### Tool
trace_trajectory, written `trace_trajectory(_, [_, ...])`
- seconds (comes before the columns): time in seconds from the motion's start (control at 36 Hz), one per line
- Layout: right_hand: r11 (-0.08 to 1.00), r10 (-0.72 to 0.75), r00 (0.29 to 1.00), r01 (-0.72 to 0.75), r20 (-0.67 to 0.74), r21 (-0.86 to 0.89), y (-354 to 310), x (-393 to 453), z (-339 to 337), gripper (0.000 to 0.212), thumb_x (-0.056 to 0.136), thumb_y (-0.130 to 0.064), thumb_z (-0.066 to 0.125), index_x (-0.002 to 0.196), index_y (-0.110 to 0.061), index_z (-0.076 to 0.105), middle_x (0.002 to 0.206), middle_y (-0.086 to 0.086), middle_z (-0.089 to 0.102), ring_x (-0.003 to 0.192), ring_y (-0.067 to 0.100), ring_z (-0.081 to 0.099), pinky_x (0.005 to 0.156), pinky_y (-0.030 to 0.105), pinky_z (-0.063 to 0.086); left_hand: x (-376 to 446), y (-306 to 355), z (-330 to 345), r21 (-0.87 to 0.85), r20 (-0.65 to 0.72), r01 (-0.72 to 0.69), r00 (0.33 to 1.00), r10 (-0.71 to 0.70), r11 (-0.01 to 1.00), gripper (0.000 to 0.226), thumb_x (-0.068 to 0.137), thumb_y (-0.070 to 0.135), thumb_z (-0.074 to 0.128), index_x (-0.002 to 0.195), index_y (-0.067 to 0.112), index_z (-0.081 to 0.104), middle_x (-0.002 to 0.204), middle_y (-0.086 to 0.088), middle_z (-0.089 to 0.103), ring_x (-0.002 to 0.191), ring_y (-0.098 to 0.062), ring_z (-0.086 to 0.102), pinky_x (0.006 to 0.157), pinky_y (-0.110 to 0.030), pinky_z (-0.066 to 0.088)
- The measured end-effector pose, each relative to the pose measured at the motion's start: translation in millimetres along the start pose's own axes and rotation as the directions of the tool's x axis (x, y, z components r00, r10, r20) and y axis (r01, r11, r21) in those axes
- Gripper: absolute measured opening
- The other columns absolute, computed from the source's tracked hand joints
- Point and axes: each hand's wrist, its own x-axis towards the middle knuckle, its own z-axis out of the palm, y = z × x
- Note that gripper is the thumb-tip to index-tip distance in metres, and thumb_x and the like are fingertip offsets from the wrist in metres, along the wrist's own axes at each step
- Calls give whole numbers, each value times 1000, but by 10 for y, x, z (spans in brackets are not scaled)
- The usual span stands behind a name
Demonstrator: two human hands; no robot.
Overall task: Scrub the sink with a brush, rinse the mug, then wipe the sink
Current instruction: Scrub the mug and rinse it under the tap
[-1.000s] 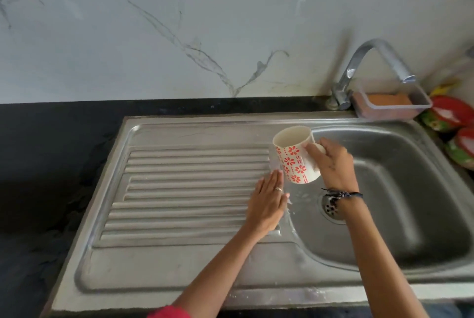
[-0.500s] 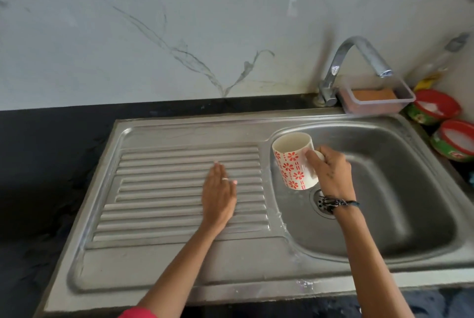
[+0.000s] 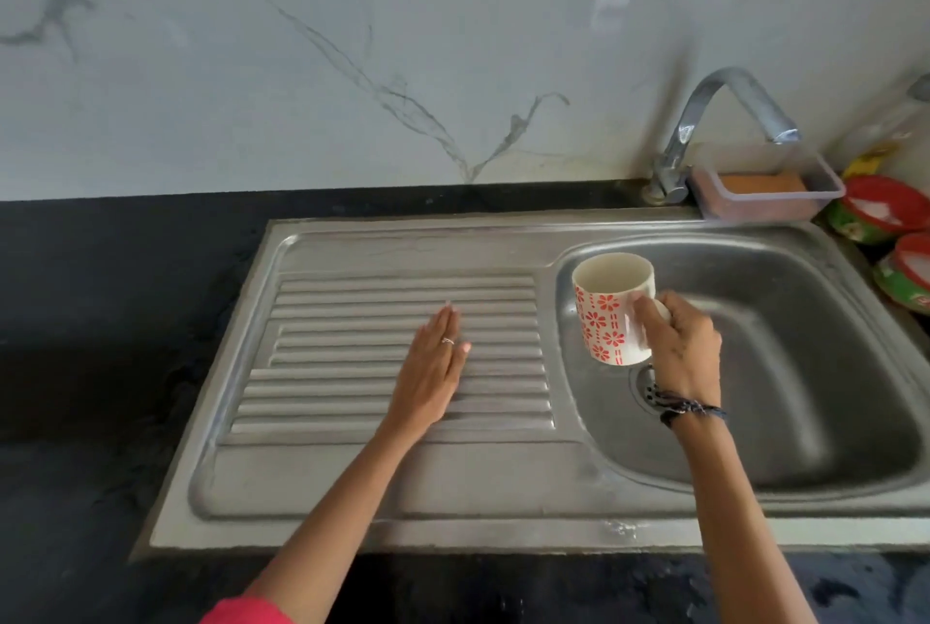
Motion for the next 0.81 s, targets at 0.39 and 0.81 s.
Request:
trace_trajectory(0.39, [998, -37, 981, 28, 189, 52, -123, -682, 465, 42, 93, -22, 53, 56, -15, 35, 55, -1, 39, 52, 11, 32, 48, 22, 22, -1172, -1446, -637, 167, -250, 452, 879, -406, 876, 54, 100, 23, 40, 141, -9, 27, 149, -23, 26, 140, -33, 25, 116, -32, 11])
trace_trajectory(0.81, [997, -77, 994, 74, 75, 36, -190, -1047, -62, 40, 94, -27, 51, 67, 2, 45, 64, 10, 45, 61, 19, 37, 57, 28, 28, -793, 130, 259, 246, 125, -57, 992, 27, 967, 83, 83, 49, -17, 150, 8, 12, 158, -7, -3, 145, -18, -6, 114, -37, -13])
